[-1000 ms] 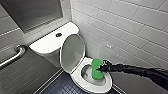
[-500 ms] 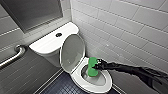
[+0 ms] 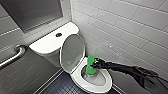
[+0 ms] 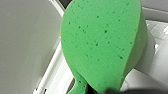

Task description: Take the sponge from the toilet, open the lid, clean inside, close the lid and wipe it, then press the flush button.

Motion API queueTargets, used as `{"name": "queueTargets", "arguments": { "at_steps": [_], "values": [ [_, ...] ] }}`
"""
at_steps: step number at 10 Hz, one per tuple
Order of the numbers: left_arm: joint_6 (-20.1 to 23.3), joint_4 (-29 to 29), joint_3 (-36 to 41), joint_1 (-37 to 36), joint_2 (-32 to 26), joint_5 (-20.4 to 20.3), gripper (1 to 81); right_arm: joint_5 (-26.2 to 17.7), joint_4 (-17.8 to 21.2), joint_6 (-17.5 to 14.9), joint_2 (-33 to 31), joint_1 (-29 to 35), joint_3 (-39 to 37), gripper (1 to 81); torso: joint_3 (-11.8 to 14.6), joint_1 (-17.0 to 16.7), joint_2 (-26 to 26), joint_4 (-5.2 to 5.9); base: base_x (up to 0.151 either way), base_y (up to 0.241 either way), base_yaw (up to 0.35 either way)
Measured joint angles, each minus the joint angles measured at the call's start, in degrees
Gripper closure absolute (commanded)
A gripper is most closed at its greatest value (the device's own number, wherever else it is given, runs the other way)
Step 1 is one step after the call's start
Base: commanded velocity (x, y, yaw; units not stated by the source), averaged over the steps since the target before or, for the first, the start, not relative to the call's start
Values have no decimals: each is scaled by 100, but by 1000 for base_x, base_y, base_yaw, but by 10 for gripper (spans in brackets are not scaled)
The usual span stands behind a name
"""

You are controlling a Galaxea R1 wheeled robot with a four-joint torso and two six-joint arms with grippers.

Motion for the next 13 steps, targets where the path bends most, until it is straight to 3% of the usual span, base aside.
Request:
{"name": "queueTargets", "arguments": {
  "at_steps": [5,10,13],
  "values": [
    [2,0,5,84,0,7,10,254,-20,0,-206,-369,91,811,0,0,0,0,0,0,0],
    [0,2,5,84,11,5,10,430,-15,27,-1406,-430,1453,811,0,0,0,0,0,0,0],
    [2,2,5,84,12,7,10,739,-6,30,-2128,-879,2024,811,0,0,0,0,0,0,0]
  ]
}}
